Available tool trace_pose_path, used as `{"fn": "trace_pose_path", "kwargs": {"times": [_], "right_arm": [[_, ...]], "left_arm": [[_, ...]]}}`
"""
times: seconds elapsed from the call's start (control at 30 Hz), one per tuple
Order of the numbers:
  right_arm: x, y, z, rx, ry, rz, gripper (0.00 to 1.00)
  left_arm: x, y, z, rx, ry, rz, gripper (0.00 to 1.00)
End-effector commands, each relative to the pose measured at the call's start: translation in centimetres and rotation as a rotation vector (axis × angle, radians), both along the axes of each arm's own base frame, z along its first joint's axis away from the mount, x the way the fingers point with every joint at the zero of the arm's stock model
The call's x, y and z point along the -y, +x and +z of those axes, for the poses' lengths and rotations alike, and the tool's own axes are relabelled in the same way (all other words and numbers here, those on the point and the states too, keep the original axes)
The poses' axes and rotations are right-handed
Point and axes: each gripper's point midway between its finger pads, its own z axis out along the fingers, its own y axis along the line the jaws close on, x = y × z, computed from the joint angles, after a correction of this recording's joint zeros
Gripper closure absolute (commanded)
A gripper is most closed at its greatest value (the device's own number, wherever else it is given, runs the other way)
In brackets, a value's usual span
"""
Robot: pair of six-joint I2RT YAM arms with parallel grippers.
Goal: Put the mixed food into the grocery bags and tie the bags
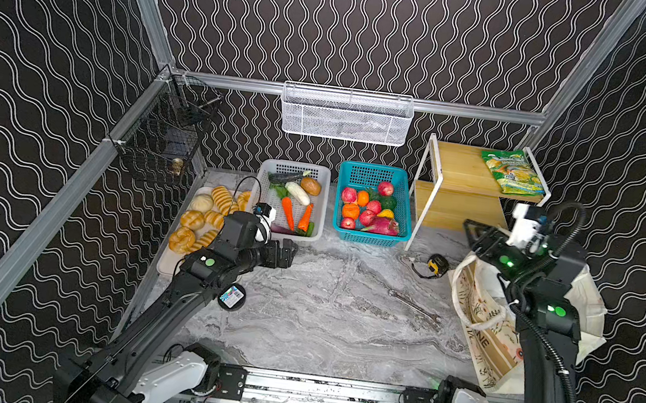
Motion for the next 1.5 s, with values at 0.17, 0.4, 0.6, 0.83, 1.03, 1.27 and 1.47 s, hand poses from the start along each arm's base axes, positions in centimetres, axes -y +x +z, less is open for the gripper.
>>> {"fn": "trace_pose_path", "kwargs": {"times": [0.17, 0.4, 0.6, 0.83, 1.03, 1.27, 1.47], "right_arm": [[-10.5, -1.1, -10.3, -0.086, -0.221, 0.287, 0.49], [-6.1, 3.3, -20.7, -0.139, -0.59, -0.03, 0.36], [-0.8, 6.3, -22.4, -0.07, -0.533, -0.211, 0.35], [6.2, 7.3, -23.6, -0.021, -0.554, -0.405, 0.32], [10.1, 6.3, -23.8, 0.079, -0.553, -0.505, 0.29], [9.1, 4.3, -22.7, 0.196, -0.518, -0.402, 0.28], [9.4, 2.3, -19.9, 0.295, -0.413, -0.49, 0.24]], "left_arm": [[-0.2, 0.4, -0.3, 0.004, -0.029, 0.042, 0.01], [-1.0, 0.1, -1.0, -0.003, 0.011, 0.065, 0.01], [-1.3, 0.1, -2.2, -0.012, 0.004, 0.094, 0.01], [-1.9, 0.7, -3.8, -0.006, 0.015, 0.138, 0.01], [-2.6, 1.9, -4.1, 0.022, 0.098, 0.152, 0.01], [-5.7, 4.4, -5.2, 0.168, 0.265, 0.28, 0.01], [-8.9, 6.4, -6.2, 0.254, 0.403, 0.426, 0.01]]}}
